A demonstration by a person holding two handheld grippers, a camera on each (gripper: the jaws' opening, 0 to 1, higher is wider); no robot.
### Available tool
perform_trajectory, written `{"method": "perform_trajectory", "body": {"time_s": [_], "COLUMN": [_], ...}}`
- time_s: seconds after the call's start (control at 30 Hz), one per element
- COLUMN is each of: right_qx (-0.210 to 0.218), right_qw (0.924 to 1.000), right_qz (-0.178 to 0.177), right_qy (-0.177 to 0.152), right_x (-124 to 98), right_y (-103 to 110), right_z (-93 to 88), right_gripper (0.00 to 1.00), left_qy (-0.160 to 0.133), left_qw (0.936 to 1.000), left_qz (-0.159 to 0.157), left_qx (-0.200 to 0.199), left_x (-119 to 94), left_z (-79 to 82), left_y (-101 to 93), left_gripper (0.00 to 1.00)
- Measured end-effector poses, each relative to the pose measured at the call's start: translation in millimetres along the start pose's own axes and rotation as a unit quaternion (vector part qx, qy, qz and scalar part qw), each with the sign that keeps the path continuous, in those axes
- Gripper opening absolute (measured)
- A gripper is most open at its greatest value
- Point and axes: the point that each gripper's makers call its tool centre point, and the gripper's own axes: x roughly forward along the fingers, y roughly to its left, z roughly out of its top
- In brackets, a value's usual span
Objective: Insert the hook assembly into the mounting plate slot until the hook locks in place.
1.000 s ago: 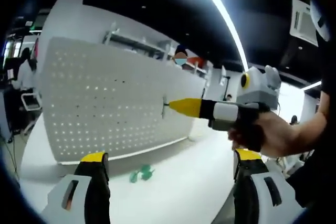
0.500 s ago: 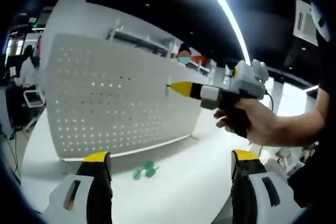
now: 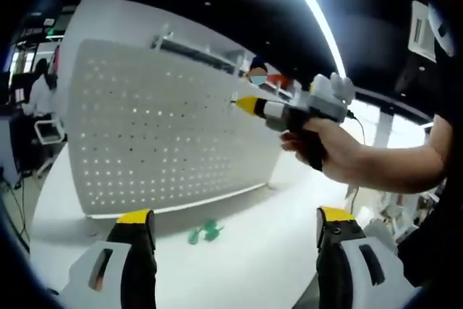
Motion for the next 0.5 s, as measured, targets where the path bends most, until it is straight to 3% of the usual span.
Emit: {"method": "perform_trajectory", "body": {"time_s": [0.3, 0.4, 0.5], "right_qx": [-0.008, 0.012, -0.002], "right_qw": [0.9989, 0.998, 0.9971], "right_qz": [-0.041, -0.057, -0.067], "right_qy": [-0.023, -0.025, -0.035], "right_x": [17, 26, 32], "right_y": [-26, -36, -40], "right_z": [12.0, 9.8, 15.0], "right_gripper": [0.0, 0.0, 0.0], "left_qy": [0.0, 0.006, 0.011], "left_qw": [0.9999, 0.9999, 0.9999], "left_qz": [0.009, 0.008, 0.006], "left_qx": [-0.005, -0.005, -0.005], "left_x": [-3, -3, -3], "left_z": [-4.2, -8.3, -10.2], "left_y": [3.1, 1.7, 0.5], "left_gripper": [0.94, 0.94, 0.94]}}
